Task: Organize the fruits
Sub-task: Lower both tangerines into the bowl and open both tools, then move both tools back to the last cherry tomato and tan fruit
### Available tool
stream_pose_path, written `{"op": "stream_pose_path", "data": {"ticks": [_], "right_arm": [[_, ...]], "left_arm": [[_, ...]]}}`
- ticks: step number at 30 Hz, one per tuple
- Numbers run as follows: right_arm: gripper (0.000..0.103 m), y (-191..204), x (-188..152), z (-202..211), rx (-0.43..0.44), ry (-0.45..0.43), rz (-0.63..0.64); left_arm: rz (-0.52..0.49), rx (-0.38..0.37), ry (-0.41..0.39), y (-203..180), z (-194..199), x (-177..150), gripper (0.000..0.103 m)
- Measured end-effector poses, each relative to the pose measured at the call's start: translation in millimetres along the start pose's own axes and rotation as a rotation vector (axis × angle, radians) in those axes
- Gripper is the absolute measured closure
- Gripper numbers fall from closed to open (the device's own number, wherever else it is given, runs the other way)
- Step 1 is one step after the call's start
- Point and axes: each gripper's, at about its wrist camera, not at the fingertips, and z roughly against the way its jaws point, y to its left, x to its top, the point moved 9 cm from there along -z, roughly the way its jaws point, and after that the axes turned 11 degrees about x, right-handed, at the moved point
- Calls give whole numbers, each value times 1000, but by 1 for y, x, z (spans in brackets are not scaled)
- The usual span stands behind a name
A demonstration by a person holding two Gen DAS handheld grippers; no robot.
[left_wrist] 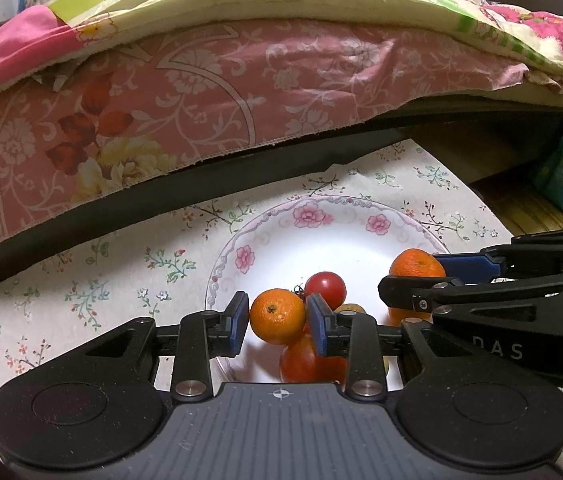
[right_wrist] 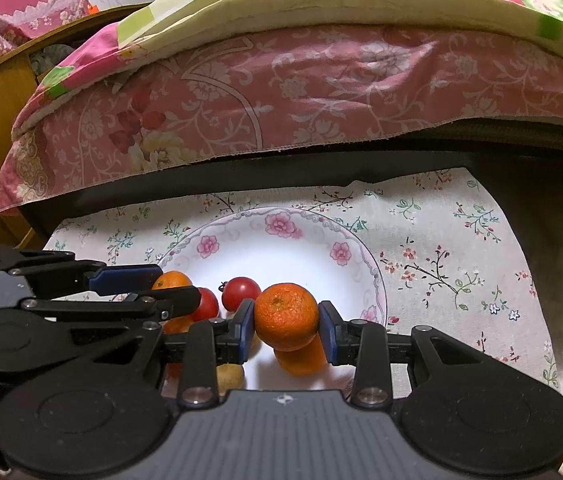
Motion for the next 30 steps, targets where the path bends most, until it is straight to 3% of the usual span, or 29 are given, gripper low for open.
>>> {"op": "stream_pose_path", "data": {"ticks": [11, 20, 30], "right_arm": [[68, 5, 4, 4, 20, -13, 5], [68, 15, 12, 15, 39, -53, 14], [68, 42, 5, 16, 74, -36, 59]], "left_arm": [[-28, 12, -27, 17, 18, 10, 44], [5, 57, -63, 52, 46, 17, 41], [12, 56, -25, 58, 56, -11, 40]]}}
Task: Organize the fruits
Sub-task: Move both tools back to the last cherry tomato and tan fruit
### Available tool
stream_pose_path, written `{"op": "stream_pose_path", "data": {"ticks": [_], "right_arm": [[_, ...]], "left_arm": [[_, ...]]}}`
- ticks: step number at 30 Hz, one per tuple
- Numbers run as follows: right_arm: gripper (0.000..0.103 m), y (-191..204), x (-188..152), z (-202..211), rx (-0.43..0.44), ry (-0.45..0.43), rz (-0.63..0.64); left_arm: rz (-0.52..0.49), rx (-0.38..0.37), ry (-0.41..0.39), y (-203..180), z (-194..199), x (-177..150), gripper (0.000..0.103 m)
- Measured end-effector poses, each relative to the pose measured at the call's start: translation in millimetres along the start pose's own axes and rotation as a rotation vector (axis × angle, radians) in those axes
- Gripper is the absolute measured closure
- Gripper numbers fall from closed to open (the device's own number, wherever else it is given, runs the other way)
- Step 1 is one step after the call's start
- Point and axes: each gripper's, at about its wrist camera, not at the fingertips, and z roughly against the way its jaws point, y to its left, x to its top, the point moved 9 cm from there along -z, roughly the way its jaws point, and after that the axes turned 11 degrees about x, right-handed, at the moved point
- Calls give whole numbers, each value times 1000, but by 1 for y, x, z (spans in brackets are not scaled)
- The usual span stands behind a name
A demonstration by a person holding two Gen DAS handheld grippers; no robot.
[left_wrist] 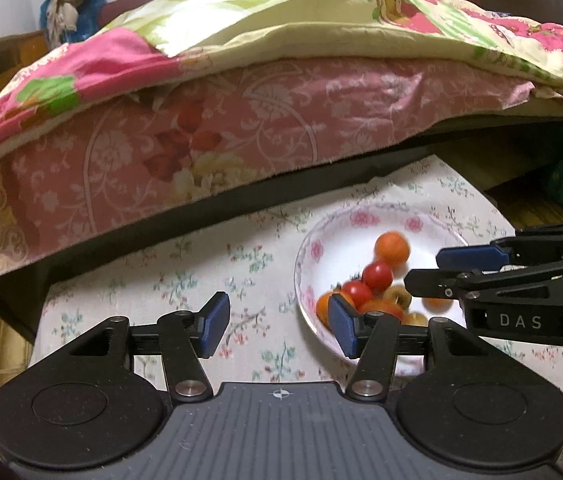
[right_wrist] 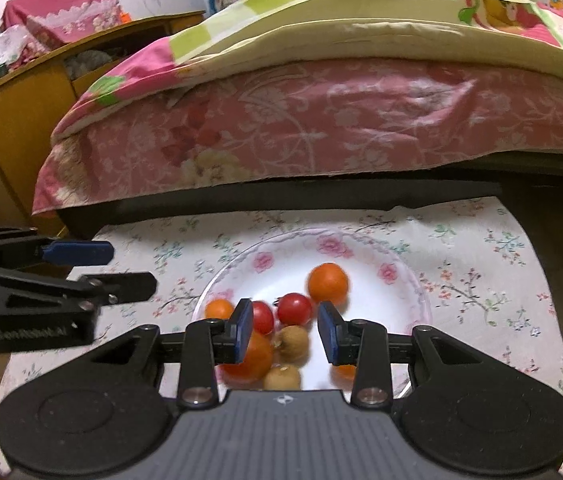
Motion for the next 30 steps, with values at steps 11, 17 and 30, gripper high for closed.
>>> {"op": "stream_pose_path", "data": {"ticks": [11, 17, 30], "right_arm": [[68, 49, -17, -5, 70, 48, 83], [68, 66, -31, -11, 95, 85, 108], [68, 85, -42, -19, 138, 124, 134]], "left_arm": [[9, 21, 67, 20, 14, -46, 36], [24, 15, 134, 23, 11, -79, 36], [-14, 46, 188, 16, -5, -109, 60]]}}
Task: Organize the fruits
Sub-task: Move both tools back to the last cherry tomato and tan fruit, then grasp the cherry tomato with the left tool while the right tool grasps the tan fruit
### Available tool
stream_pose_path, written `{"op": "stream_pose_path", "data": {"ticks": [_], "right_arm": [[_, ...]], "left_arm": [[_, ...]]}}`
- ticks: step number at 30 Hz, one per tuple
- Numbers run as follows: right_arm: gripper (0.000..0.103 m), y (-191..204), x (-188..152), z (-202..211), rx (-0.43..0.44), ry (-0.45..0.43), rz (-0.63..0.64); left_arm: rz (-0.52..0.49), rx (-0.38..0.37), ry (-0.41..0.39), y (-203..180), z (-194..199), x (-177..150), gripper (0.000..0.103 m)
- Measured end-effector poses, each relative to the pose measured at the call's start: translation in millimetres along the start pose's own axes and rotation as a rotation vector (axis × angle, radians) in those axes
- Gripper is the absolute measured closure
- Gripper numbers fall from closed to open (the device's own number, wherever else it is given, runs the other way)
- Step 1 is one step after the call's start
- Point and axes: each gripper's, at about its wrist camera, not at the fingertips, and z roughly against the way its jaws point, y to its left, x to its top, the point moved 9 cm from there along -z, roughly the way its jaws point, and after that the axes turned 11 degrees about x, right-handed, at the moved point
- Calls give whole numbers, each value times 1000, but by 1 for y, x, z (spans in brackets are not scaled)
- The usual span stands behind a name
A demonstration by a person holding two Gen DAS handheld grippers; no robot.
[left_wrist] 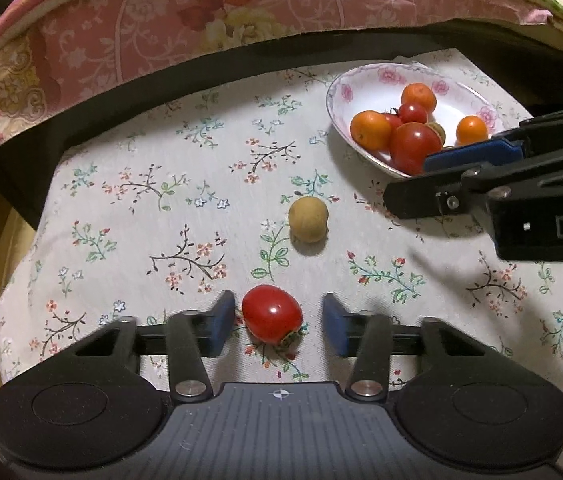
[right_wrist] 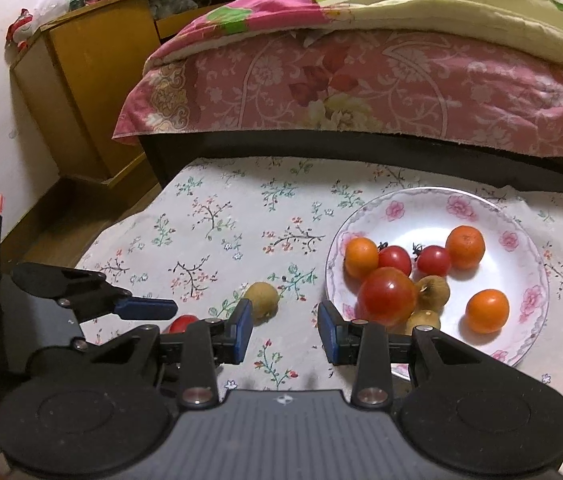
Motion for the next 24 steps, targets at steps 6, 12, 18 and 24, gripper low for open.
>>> {"op": "stream_pose_path", "data": {"ticks": [6, 12, 18, 24], "right_arm": [[68, 5, -6, -6, 11, 20, 8], [67, 14, -7, -12, 12, 34, 34], [67, 21, -3, -31, 18, 40, 18], [67, 18, 0, -56, -7, 72, 17]], "left_arm": [[3, -13, -4, 1, 4, 1, 63], [-14, -36, 12, 4, 11, -8, 62], [1, -66, 26, 5, 8, -12, 60], [9, -76, 31, 8, 7, -11, 57]]}}
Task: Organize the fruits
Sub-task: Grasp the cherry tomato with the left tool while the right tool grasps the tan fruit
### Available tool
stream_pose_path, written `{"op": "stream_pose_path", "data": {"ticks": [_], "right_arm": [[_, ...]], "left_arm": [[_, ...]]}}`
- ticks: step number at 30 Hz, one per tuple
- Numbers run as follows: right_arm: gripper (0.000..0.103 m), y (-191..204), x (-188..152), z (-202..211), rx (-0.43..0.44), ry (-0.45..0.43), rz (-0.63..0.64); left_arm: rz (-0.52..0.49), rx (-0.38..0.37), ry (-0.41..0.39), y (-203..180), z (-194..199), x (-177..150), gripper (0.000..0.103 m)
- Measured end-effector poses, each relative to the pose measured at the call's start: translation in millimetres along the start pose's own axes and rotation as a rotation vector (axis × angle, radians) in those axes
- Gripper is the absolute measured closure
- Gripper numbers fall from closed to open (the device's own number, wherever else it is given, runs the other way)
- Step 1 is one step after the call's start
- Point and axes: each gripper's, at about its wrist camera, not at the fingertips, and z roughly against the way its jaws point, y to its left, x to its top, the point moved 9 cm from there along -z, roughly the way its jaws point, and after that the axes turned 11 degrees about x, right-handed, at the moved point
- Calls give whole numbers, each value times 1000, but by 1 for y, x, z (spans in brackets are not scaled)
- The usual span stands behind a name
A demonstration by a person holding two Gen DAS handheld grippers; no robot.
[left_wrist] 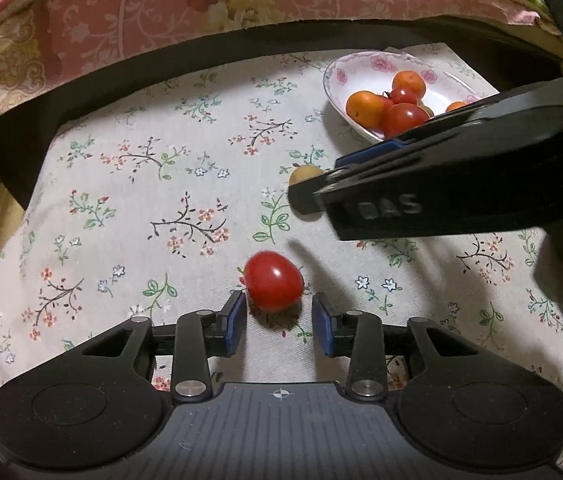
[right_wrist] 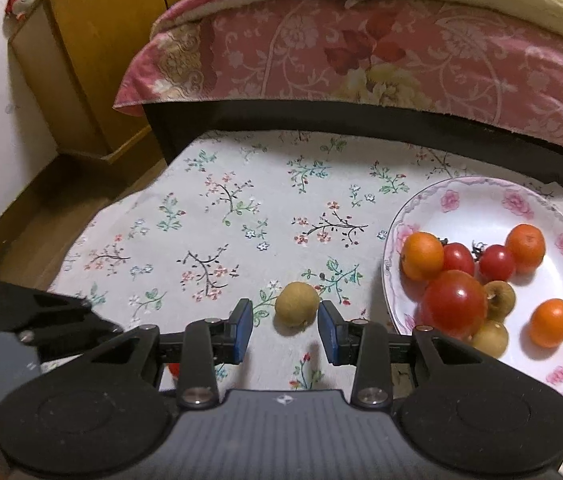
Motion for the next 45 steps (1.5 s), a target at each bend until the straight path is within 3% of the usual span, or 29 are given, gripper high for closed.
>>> {"op": "stream_pose_path", "data": {"ticks": [8, 10, 17, 25, 29, 39, 45], "right_arm": [[69, -7, -1, -23, -64, 50, 3], [77, -11, -6, -22, -63, 63, -11], [86, -13, -13, -3, -42, 36, -31], [85, -15, -10, 2, 1, -8, -67], [79, -17, -6, -3, -8, -9, -72], [78, -16, -2, -24, -29, 16, -55], [78, -17, -3, -21, -18, 19, -59]], "left_arm": [[14, -7, -10, 2, -3, 0, 57], [23, -7, -12, 3, -3, 3, 57], [17, 0, -26, -3, -2, 13, 56], [17, 8, -22, -2, -10, 12, 46], [30, 3, -25, 0, -11, 13, 46], [19, -11, -34, -4, -9, 12, 58], [19, -13, -34, -3, -8, 12, 59]]}}
